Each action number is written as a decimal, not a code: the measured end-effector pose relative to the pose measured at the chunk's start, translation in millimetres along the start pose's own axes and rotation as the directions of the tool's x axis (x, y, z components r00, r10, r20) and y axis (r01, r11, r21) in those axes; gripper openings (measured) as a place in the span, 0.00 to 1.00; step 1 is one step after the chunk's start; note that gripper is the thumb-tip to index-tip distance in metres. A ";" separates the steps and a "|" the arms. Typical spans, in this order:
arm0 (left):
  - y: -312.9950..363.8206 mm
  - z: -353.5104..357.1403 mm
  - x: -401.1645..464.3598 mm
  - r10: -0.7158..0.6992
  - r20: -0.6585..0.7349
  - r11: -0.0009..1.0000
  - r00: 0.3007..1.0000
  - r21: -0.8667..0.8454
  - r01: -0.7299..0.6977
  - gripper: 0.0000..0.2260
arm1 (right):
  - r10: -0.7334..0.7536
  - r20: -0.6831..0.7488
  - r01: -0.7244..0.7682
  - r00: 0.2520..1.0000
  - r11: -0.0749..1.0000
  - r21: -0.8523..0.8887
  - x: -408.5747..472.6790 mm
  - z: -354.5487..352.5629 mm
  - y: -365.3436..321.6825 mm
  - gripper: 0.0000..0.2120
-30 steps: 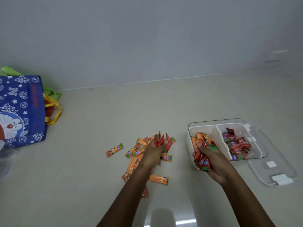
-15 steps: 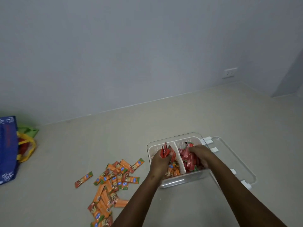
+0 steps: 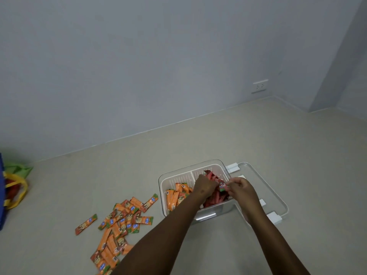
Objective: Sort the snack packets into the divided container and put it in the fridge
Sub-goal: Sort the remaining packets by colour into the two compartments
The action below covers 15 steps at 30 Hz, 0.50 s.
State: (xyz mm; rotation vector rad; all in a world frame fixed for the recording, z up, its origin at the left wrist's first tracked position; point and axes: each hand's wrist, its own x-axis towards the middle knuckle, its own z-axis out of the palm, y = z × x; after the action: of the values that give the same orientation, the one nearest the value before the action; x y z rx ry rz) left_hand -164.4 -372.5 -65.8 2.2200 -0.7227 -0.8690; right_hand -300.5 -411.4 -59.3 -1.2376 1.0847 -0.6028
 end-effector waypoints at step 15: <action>-149.5 -93.9 -107.0 0.219 -0.278 0.964 0.935 -0.089 -0.252 0.05 | -0.042 0.147 0.046 0.988 0.999 -0.024 -65.2 82.1 18.8 0.04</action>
State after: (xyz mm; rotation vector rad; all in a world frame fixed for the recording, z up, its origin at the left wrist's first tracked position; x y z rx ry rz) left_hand -125.1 -170.3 -78.5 2.0360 -0.7640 -0.4706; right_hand -256.9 -314.2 -59.4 -1.3115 0.9479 -0.5237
